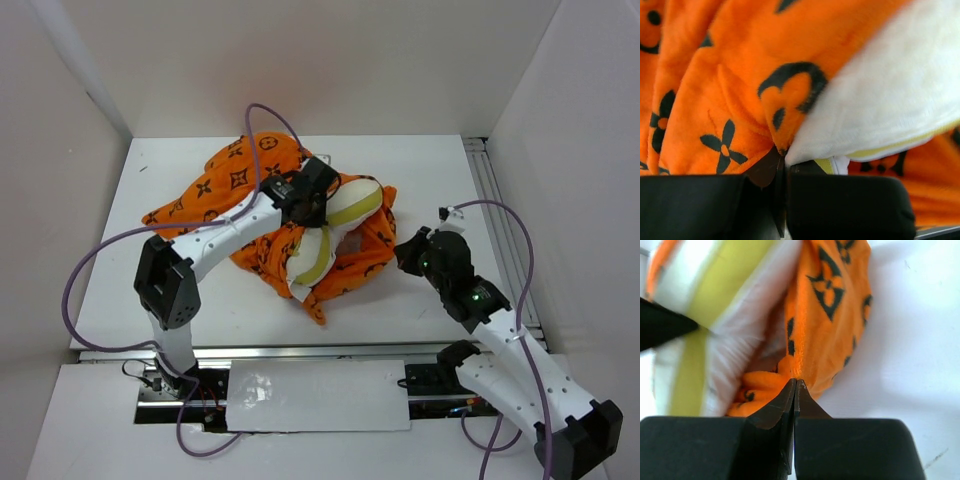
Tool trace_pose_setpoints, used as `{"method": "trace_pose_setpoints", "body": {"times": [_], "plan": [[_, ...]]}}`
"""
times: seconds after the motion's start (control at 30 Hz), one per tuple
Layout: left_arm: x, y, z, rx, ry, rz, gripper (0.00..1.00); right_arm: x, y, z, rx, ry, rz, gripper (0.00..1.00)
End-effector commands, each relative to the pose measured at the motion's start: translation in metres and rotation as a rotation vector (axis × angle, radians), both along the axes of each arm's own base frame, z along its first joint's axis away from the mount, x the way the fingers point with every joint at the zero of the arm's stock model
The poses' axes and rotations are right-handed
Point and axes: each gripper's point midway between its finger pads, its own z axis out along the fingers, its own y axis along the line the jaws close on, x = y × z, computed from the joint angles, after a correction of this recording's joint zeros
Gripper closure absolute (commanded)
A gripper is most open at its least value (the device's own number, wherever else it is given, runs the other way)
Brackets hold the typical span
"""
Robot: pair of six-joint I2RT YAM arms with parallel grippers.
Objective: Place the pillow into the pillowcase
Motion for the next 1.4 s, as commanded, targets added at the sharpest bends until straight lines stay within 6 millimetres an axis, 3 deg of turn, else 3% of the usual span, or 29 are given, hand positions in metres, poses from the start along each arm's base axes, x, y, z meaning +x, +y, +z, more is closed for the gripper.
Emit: {"method": "trace_pose_setpoints", "body": {"times": [0.0,0.03,0.07,0.13,0.17,0.23,0.27,0.37,0.43,0.47,0.5,0.6,0.63,0.67,0.7,0.77,0.83,0.9,1.03,1.1,1.13,1.17,1.2,1.23,1.33,1.37], "plan": [[-0.018,-0.003,0.0,0.161,-0.118,-0.131,1.0,0.007,-0.01,0.047,0.006,-0.188,-0.017,1.0],[-0.027,-0.006,-0.003,0.168,-0.093,-0.157,0.88,0.011,-0.013,0.065,-0.004,-0.24,-0.029,1.0],[-0.035,-0.01,-0.012,0.17,-0.056,-0.176,0.68,0.011,-0.016,0.073,-0.02,-0.255,-0.035,1.0],[-0.044,-0.024,-0.006,0.138,-0.049,-0.219,0.3,0.014,-0.013,0.067,-0.063,-0.208,-0.008,1.0],[-0.043,-0.029,0.0,0.119,-0.056,-0.236,0.0,0.015,-0.009,0.069,-0.072,-0.21,0.015,1.0],[-0.051,-0.043,0.029,0.063,-0.108,-0.296,0.0,0.012,0.0,0.062,-0.061,-0.188,0.066,1.0],[-0.053,-0.059,0.054,0.009,-0.157,-0.358,0.0,0.012,-0.001,0.052,-0.065,-0.168,0.07,1.0],[-0.054,-0.095,0.112,-0.096,-0.314,-0.489,0.0,0.008,0.002,0.054,-0.043,-0.181,0.084,1.0],[-0.059,-0.12,0.125,-0.139,-0.338,-0.608,0.0,0.006,0.001,0.053,-0.041,-0.185,0.084,1.0],[-0.057,-0.129,0.149,-0.173,-0.377,-0.637,0.0,0.004,-0.003,0.053,-0.048,-0.182,0.072,1.0],[-0.055,-0.144,0.134,-0.167,-0.343,-0.691,0.0,0.003,-0.005,0.053,-0.052,-0.182,0.062,1.0],[-0.059,-0.17,0.139,-0.157,-0.38,-0.796,0.0,-0.001,-0.009,0.059,-0.047,-0.202,0.052,1.0],[-0.05,-0.176,0.121,-0.124,-0.365,-0.791,0.0,-0.002,-0.009,0.061,-0.044,-0.211,0.051,1.0],[-0.048,-0.183,0.125,-0.124,-0.387,-0.784,0.0,-0.002,-0.009,0.06,-0.041,-0.218,0.051,1.0],[-0.043,-0.186,0.122,-0.121,-0.386,-0.767,0.0,-0.003,-0.007,0.067,-0.026,-0.244,0.06,1.0],[-0.026,-0.189,0.101,-0.077,-0.367,-0.696,0.0,-0.005,-0.005,0.06,-0.016,-0.233,0.071,1.0],[-0.011,-0.186,0.095,-0.051,-0.381,-0.602,0.0,-0.006,0.001,0.06,0.009,-0.239,0.098,1.0],[0.001,-0.186,0.065,0.007,-0.353,-0.554,0.0,-0.008,0.005,0.062,0.031,-0.249,0.117,1.0],[-0.005,-0.195,0.009,0.012,-0.221,-0.604,0.0,-0.009,0.0,0.064,0.022,-0.249,0.094,1.0],[-0.009,-0.184,-0.015,0.064,-0.165,-0.59,0.21,-0.008,-0.006,0.066,-0.001,-0.25,0.067,1.0],[-0.001,-0.173,-0.022,0.092,-0.158,-0.53,0.36,-0.009,-0.009,0.068,-0.006,-0.248,0.057,1.0],[-0.004,-0.166,-0.024,0.109,-0.142,-0.515,0.56,-0.008,-0.01,0.068,-0.009,-0.249,0.049,1.0],[0.003,-0.15,-0.026,0.121,-0.115,-0.481,0.93,-0.005,-0.012,0.065,-0.019,-0.239,0.032,1.0],[0.005,-0.139,-0.015,0.097,-0.109,-0.437,1.0,-0.005,-0.013,0.064,-0.028,-0.241,0.035,1.0],[0.025,-0.103,0.002,0.043,-0.105,-0.357,1.0,-0.002,-0.02,0.049,-0.059,-0.184,-0.007,1.0],[0.024,-0.094,0.03,-0.006,-0.139,-0.354,1.0,-0.001,-0.021,0.049,-0.068,-0.173,-0.017,1.0]]}}
